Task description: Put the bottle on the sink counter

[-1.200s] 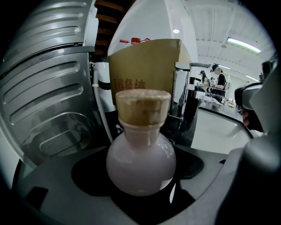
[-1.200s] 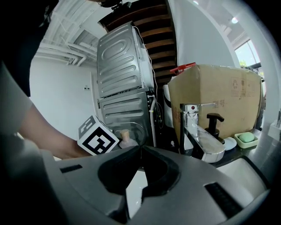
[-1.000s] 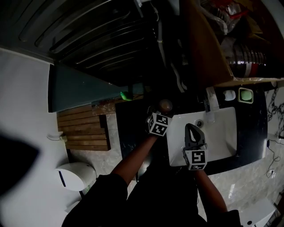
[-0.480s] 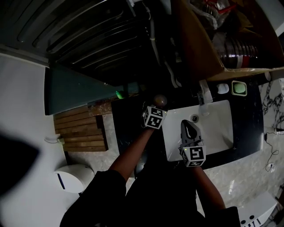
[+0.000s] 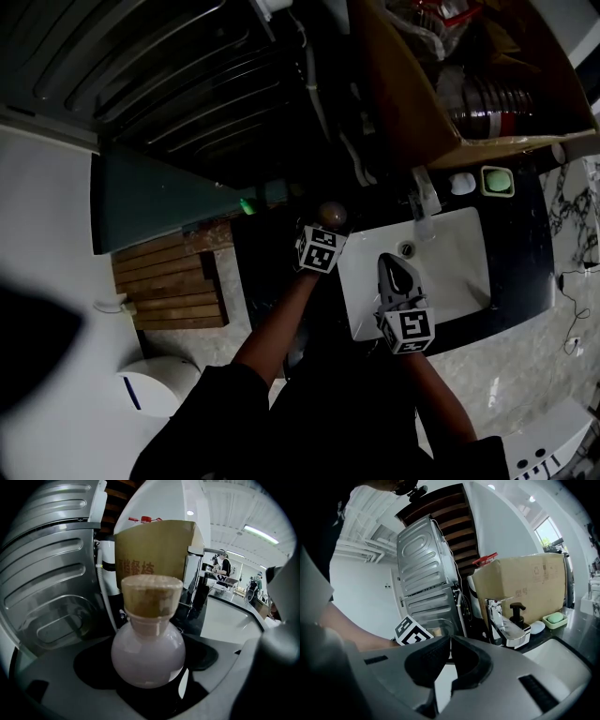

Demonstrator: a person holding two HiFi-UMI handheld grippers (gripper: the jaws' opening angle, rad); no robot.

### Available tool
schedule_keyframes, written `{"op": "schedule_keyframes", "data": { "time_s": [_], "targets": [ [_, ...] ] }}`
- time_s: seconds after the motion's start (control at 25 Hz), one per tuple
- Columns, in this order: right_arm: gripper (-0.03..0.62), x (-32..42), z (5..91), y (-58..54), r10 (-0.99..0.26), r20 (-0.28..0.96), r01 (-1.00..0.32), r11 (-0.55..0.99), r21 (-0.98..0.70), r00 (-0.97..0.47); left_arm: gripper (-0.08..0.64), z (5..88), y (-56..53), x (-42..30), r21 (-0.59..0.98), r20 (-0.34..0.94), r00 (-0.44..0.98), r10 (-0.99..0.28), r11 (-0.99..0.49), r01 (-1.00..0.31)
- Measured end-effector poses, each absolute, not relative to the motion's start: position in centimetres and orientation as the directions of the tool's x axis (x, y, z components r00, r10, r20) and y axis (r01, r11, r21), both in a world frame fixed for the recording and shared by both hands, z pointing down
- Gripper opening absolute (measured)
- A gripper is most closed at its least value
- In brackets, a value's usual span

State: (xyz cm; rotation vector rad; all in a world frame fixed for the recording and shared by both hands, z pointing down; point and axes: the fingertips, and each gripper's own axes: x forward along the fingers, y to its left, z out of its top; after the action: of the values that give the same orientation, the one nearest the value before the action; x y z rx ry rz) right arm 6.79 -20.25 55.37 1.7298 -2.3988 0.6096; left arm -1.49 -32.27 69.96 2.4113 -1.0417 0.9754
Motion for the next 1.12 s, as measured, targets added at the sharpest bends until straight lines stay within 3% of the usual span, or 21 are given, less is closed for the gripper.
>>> {"op": "schedule_keyframes", "data": {
  "time_s": [0.32,1.12],
  "targets": [
    [0.040,7.4,54.4,-19.7,-0.892,0.311,-0.935,0.260,-0.243,-0.329,0.408,69.2,-31.9,-1.9,-0.039,0.671,0.492,-0.555,-0.689,-0.724],
    [0.040,7.2,49.3,-13.6,-0.906,0.268,-0.941,0.284,-0.186,-0.326,0.411,61.2,-24.5,-5.4,0.074,0.548,0.536,-0.643,-0.601,-0.796]
  ]
}}
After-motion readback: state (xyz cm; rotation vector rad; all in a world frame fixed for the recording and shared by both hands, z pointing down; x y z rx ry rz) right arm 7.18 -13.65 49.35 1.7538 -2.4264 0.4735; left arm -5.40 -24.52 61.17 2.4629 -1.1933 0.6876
